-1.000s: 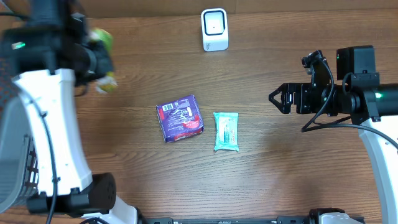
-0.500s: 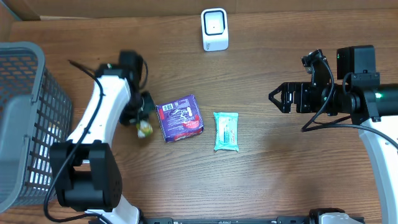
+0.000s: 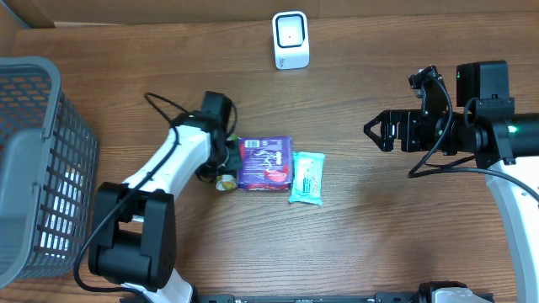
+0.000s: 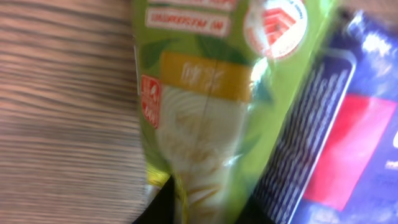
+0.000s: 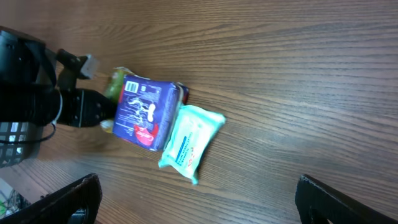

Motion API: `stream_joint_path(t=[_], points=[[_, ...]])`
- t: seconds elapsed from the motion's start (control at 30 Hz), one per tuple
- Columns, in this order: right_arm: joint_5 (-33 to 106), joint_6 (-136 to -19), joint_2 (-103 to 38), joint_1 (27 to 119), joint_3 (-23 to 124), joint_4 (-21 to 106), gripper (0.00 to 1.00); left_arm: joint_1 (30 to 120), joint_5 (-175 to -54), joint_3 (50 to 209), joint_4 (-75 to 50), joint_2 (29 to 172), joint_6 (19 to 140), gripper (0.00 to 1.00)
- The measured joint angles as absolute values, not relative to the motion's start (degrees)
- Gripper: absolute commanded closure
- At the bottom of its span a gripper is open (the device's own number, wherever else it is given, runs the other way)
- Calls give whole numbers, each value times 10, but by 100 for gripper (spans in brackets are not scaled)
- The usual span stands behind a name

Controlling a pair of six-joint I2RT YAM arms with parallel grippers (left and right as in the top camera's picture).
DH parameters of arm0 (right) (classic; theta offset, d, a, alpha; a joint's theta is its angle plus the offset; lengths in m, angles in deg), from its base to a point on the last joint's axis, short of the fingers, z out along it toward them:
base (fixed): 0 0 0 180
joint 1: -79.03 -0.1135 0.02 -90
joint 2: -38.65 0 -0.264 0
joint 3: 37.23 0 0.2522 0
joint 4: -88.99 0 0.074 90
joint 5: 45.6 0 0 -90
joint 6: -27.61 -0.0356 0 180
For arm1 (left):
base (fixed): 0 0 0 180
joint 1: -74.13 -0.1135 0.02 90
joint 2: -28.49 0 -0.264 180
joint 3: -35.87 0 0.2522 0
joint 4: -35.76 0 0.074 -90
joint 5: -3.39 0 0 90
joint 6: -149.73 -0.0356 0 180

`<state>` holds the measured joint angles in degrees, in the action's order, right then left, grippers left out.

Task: Scan the item barcode
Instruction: 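Place the green snack bar on the table left of the pad pack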

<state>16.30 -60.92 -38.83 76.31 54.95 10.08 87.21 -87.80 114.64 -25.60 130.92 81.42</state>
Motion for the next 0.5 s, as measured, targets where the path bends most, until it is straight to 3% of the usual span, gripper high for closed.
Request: stream_joint_path(t=[0.1,0.23,0.37,0.5], points=[[163,-609,-388,763,549,101,0,881,-873,1150,-277,1309,805,38],[163,-609,-388,763,549,100,0,863,-839,1225,-385,1311,801,37],[163,-609,-388,763,549,101,0,834,-803,1398,-487,1311,801,36],[163,-609,-388,763,549,98,0,788,-781,1628,-583,1311,801,28]])
